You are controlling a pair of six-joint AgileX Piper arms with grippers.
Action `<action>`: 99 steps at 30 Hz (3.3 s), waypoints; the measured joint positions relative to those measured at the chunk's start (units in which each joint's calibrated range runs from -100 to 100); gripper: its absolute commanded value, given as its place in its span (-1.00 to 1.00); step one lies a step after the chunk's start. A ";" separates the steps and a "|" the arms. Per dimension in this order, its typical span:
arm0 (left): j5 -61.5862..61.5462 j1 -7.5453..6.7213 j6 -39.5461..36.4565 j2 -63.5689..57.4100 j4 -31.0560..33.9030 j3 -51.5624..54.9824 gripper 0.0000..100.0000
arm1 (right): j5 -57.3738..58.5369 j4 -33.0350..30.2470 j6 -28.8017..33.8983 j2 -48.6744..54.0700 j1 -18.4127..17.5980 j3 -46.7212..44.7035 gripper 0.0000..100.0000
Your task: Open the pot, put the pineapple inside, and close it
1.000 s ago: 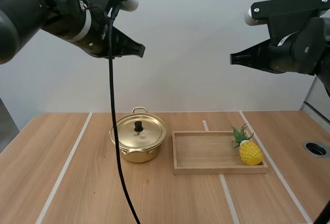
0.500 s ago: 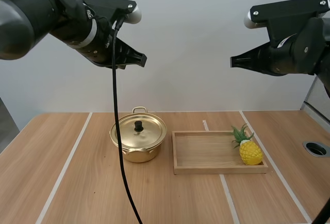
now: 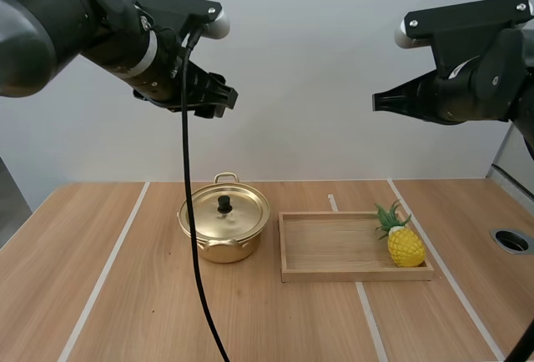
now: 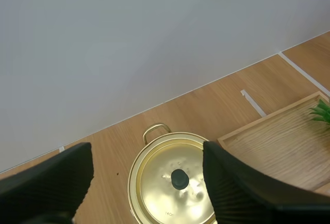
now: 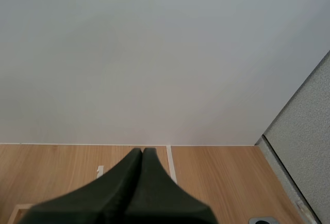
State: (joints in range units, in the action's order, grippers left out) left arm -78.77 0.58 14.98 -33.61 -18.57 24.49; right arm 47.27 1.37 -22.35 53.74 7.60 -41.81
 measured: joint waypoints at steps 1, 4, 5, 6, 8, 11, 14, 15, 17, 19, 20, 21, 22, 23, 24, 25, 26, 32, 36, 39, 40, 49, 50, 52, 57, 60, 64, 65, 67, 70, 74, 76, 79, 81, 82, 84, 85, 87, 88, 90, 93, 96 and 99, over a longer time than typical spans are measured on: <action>0.01 0.00 0.12 0.00 0.00 0.00 1.00 | 0.00 0.00 0.00 0.00 0.00 0.00 -1.00; 0.01 0.00 0.23 0.00 -0.15 0.00 1.00 | 0.14 0.00 0.00 0.00 0.00 0.00 -1.00; 0.01 0.00 0.33 0.00 -0.45 0.00 1.00 | 0.14 0.00 0.00 0.00 0.00 0.00 -1.00; 0.01 0.00 0.48 0.00 -0.79 0.00 1.00 | 0.14 0.00 0.00 0.00 0.00 0.00 -1.00; 0.01 0.00 1.00 0.00 -1.53 0.00 1.00 | 0.37 0.00 0.00 0.00 0.00 0.00 -1.00; 0.01 0.00 1.33 0.15 -2.21 0.00 1.00 | 1.99 0.00 0.00 0.00 0.00 0.00 -1.00; -0.91 0.00 1.33 1.32 -2.36 0.00 1.00 | 3.01 0.00 0.00 0.00 0.00 0.00 -1.00; -1.39 0.00 1.33 1.93 -2.36 0.00 1.00 | 3.42 0.00 0.00 0.00 0.00 0.00 -1.00; -2.42 0.00 1.53 3.75 -2.47 0.00 1.00 | 3.56 0.00 0.00 0.00 0.00 0.00 -1.00; -2.62 0.00 2.05 5.65 -2.47 0.00 1.00 | 3.75 0.00 0.00 0.00 0.00 0.00 -1.00; -2.62 0.00 2.16 6.59 -2.47 0.00 1.00 | 3.87 0.00 0.00 0.00 0.00 0.00 -1.00; -2.62 0.00 2.43 7.30 -2.81 0.00 1.00 | 4.13 0.00 0.00 0.00 0.00 0.00 -1.00; -2.81 0.00 2.66 8.19 -3.08 0.00 1.00 | 4.30 0.00 0.00 0.00 0.00 0.00 -1.00; -2.98 0.00 2.91 8.94 -3.39 0.00 1.00 | 4.72 0.00 0.00 0.00 0.00 0.00 -1.00; -2.98 0.00 3.13 9.83 -3.61 0.00 1.00 | 5.08 0.00 0.00 0.00 0.00 0.00 -1.00; -2.98 0.00 3.24 10.72 -3.77 0.00 1.00 | 5.28 0.00 0.00 0.00 0.00 0.00 -1.00; -3.16 0.00 3.44 11.61 -3.88 0.00 1.00 | 5.45 0.00 0.00 0.00 0.00 0.00 -1.00; -4.43 0.00 3.63 16.90 -4.37 0.00 1.00 | 5.87 0.00 0.00 0.00 0.00 0.00 -1.00; -5.18 0.00 4.19 19.41 -5.78 0.76 1.00 | 6.00 0.00 0.00 0.00 0.00 0.00 -1.00; -5.39 0.00 5.06 20.76 -6.44 3.07 1.00 | 6.23 0.00 0.00 0.00 0.00 0.00 -1.00; -5.22 0.00 5.31 21.31 -6.57 3.94 1.00 | 6.28 0.00 0.00 0.00 0.00 0.00 -1.00; -2.44 0.00 7.00 23.91 -7.29 9.25 1.00 | 6.74 0.11 0.00 0.00 0.00 0.00 -1.00; -1.77 0.00 7.16 24.01 -7.41 9.72 1.00 | 6.91 0.11 0.00 0.00 0.00 0.00 -1.00; -1.43 0.00 7.38 24.05 -7.41 10.19 1.00 | 6.92 0.11 0.00 0.00 0.00 0.00 -1.00; 4.28 0.00 9.89 24.31 -8.60 11.61 1.00 | 7.43 0.33 0.00 0.00 0.00 0.00 -1.00; 7.06 0.00 10.91 24.31 -9.01 11.61 1.00 | 8.34 0.33 0.00 0.00 0.00 0.00 -1.00; 10.32 0.00 11.77 24.31 -9.75 11.61 1.00 | 8.54 0.33 0.00 0.00 0.00 0.00 -1.00; 11.10 0.00 12.15 24.44 -9.98 11.61 1.00 | 8.54 0.33 0.00 0.00 0.00 0.00 -1.00; 12.19 0.00 12.50 25.05 -10.28 11.61 1.00 | 8.54 0.33 0.00 0.00 0.00 0.00 -1.00; 12.50 0.00 12.72 26.55 -11.01 11.61 1.00 | 8.54 0.33 0.00 0.00 0.00 0.00 -1.00; 12.55 0.00 12.93 28.43 -11.43 11.61 1.00 | 8.67 0.33 0.00 0.00 0.00 0.00 -1.00; 12.55 0.00 12.93 29.18 -11.43 11.61 1.00 | 8.91 0.33 0.00 0.00 0.00 0.00 -1.00; 12.55 0.00 12.93 30.23 -11.43 11.61 1.00 | 9.09 0.33 0.00 0.00 0.00 0.00 -1.00; 12.55 0.00 12.93 30.81 -11.54 11.61 1.00 | 9.09 0.33 0.00 0.00 0.00 0.00 -1.00; 12.55 0.00 12.93 31.27 -11.54 11.61 1.00 | 9.09 0.33 0.00 0.00 0.00 0.00 -1.00; 12.55 0.00 12.93 31.95 -11.54 11.61 1.00 | 9.09 0.33 0.00 0.00 0.00 0.00 -1.00; 12.55 0.00 12.93 32.37 -11.54 11.61 1.00 | 9.09 0.33 0.00 0.00 0.00 0.00 -1.00; 12.59 0.00 13.08 32.84 -11.54 11.61 1.00 | 9.09 0.33 0.00 0.00 0.00 0.00 -1.00; 12.75 0.00 13.21 33.06 -11.54 11.61 1.00 | 9.09 0.33 0.00 0.00 0.00 0.00 -1.00; 13.27 0.00 13.47 32.97 -11.54 11.61 1.00 | 9.09 0.33 0.00 0.00 0.00 0.00 -1.00; 14.09 0.00 13.65 32.97 -11.54 11.61 1.00 | 9.09 0.33 0.00 0.00 0.00 0.00 -1.00; 14.69 0.00 14.42 32.97 -11.77 11.61 1.00 | 9.09 0.33 0.00 0.00 0.00 0.00 -1.00; 15.34 0.00 14.73 32.97 -12.30 11.61 1.00 | 9.09 0.33 0.00 0.00 0.00 0.00 -1.00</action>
State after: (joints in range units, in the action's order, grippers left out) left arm -63.42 0.58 29.70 -0.63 -30.87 36.10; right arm 56.37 1.70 -22.35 53.74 7.60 -41.81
